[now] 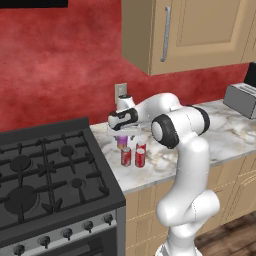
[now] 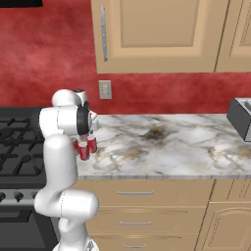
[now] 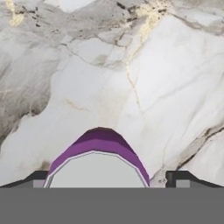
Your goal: Four empty soda cans are scattered around the kitchen. Gather all the cans and cluster them next to the stove for recycling.
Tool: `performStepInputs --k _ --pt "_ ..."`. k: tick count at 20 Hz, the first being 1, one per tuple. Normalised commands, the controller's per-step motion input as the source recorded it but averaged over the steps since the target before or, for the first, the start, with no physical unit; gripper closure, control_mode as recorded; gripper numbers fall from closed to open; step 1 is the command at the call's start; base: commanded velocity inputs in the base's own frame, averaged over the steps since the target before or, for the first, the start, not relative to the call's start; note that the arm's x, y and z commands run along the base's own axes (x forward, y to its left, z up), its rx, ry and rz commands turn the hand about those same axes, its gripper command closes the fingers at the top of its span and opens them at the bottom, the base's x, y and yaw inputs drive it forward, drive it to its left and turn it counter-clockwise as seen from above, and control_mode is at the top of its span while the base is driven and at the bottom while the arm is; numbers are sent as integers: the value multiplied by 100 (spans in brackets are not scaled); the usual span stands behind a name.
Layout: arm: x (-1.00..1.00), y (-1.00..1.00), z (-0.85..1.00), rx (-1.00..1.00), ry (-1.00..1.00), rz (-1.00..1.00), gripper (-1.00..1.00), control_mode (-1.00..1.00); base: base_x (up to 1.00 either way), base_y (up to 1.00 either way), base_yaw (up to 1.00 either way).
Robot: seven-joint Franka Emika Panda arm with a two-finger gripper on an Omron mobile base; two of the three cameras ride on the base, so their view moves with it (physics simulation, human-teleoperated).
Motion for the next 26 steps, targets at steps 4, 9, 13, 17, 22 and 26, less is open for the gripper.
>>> performStepInputs --k 4,9,13,17,22,26 --pt "-6 0 8 -4 0 -1 -100 -100 0 0 0" --pt "0 -1 15 -1 0 -2 -100 -100 0 0 0" --pt "0 0 17 0 0 0 -100 -100 0 0 0" --pt "0 0 20 0 0 0 -100 -100 0 0 0" --pt "-15 0 19 0 0 0 -100 -100 0 0 0" --pt "-34 0 15 0 -6 0 -100 -100 0 0 0"
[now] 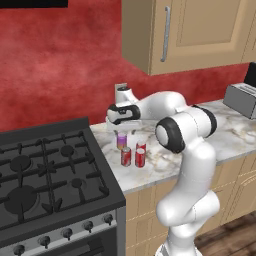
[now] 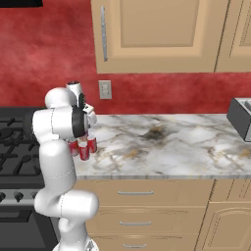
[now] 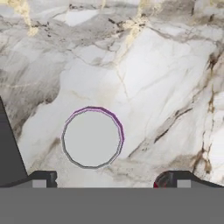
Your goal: Four empty soda cans are scattered around the kitchen. Gather all the cans and cluster them next to the stove for recycling.
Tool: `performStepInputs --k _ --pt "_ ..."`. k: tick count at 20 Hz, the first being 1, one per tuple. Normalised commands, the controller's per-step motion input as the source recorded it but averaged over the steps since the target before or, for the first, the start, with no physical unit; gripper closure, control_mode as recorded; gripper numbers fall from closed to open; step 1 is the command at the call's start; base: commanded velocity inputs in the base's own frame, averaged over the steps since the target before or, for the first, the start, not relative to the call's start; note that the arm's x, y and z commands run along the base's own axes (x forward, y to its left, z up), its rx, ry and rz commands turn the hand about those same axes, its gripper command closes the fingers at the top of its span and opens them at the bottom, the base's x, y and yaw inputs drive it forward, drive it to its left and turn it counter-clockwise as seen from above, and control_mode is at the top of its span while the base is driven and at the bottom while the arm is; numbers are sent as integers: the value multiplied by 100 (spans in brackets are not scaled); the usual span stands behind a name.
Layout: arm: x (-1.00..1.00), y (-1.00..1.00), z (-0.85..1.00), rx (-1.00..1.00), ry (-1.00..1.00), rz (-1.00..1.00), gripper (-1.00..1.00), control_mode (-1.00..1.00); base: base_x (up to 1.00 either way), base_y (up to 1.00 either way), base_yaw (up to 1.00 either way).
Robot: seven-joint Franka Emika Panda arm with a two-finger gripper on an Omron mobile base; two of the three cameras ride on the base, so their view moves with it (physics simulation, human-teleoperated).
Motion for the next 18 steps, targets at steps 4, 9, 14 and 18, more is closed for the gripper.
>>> performStepInputs --k 4,9,14,18 --pt "-32 0 16 0 -6 0 -100 -100 0 0 0" --pt "-34 -1 16 0 -1 0 -100 -100 0 0 0" --pt "-45 -7 13 0 -2 0 -100 -100 0 0 0" --pt "-47 -9 17 0 -7 0 -100 -100 0 0 0"
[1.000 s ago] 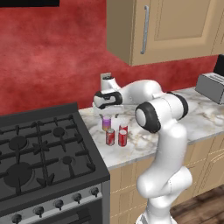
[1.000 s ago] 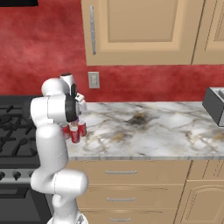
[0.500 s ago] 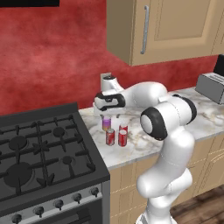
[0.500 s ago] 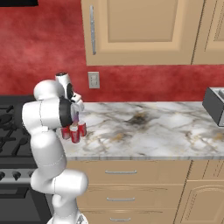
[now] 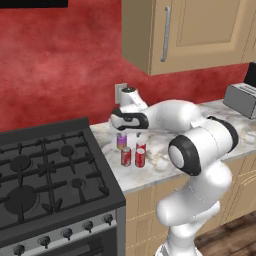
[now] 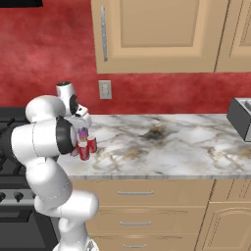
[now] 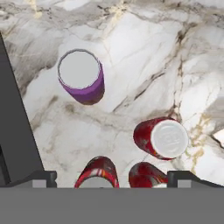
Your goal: Four empty soda cans are scattered around the kitchen. Gather all the cans and cluster them next to the stove for recycling.
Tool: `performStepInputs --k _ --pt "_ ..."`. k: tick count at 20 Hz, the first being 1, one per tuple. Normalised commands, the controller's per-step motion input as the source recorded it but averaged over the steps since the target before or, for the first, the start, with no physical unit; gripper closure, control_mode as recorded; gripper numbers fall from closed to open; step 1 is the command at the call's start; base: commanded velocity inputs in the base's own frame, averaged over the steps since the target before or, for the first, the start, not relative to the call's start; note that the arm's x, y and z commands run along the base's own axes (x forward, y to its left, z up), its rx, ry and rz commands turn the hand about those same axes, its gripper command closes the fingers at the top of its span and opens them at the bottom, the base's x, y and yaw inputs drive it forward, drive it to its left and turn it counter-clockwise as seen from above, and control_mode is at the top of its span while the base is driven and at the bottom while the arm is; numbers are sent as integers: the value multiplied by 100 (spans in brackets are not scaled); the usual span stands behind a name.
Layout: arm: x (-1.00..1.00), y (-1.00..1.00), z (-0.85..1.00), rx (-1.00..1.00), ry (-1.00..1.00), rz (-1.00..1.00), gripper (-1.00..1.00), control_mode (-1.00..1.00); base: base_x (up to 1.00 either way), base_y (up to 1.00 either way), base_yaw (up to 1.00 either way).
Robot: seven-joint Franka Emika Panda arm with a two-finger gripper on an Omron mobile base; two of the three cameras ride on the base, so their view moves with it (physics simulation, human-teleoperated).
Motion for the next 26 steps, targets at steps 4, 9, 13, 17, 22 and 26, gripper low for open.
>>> performStepInputs --k 4,9,13,17,22,26 --pt "-44 -8 26 1 -2 0 -100 -100 0 0 0" --pt "-47 -7 28 1 0 0 -100 -100 0 0 0" --pt "-48 -6 29 0 0 0 -100 -100 0 0 0" --pt "-55 -8 13 0 -4 11 -100 -100 0 0 0" --pt "-50 -14 0 0 -7 22 -100 -100 0 0 0" --pt "-50 -18 0 0 -8 30 -100 -100 0 0 0"
